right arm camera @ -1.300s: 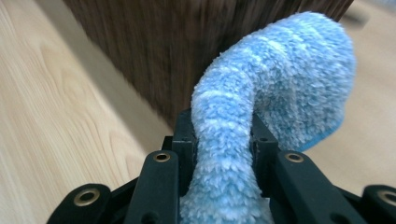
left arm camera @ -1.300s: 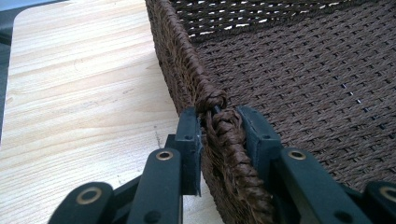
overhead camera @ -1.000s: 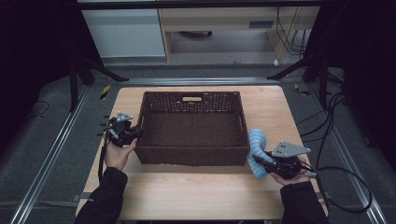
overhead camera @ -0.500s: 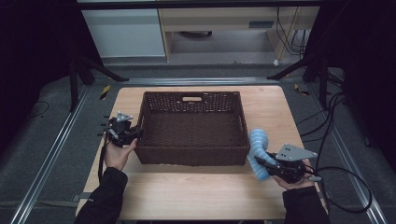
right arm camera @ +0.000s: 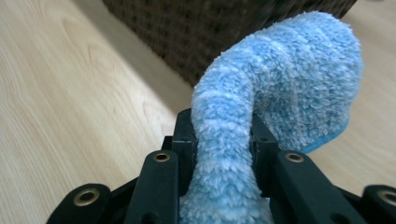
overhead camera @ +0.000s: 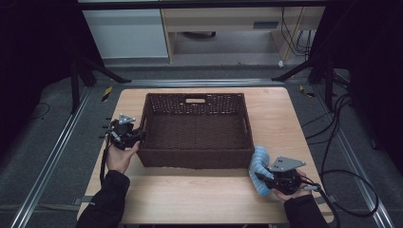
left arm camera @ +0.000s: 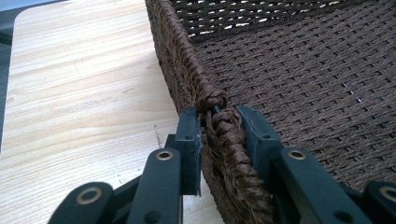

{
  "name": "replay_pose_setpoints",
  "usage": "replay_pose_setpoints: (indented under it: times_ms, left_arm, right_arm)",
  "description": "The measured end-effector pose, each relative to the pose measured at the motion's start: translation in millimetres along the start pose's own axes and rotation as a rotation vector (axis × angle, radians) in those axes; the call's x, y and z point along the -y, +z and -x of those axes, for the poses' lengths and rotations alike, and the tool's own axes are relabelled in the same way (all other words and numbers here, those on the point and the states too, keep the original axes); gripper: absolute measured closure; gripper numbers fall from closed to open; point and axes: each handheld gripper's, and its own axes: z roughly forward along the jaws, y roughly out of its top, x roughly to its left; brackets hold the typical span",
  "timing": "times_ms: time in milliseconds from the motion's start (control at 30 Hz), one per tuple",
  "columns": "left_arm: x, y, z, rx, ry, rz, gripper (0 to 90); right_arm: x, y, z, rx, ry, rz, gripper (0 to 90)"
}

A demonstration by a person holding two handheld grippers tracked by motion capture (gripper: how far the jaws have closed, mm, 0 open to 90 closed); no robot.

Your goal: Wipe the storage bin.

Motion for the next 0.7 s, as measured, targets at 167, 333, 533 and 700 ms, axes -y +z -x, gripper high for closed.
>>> replay_pose_setpoints:
  times_ms: [167, 333, 533, 700]
  left_arm:
    - [0.1, 0.1, -0.3, 0.002, -0.001, 0.001, 70.2]
    - [0.2, 0.1, -0.5, 0.003, -0.001, 0.001, 70.2]
    - [0.2, 0.1, -0.4, 0.003, -0.001, 0.001, 70.2]
    - [0.3, 0.1, -0.6, 0.004, -0.002, 0.001, 70.2]
  right_arm:
    - [1.2, 0.8, 1.8, 0.001, 0.019, -0.007, 70.4]
    - [5.0, -19.1, 18.4, 0.068, 0.081, 0.042, 69.9]
    - [21.9, -40.4, 42.6, 0.238, 0.160, 0.046, 69.7]
    - [39.0, -36.3, 55.7, 0.280, 0.201, -0.005, 69.0]
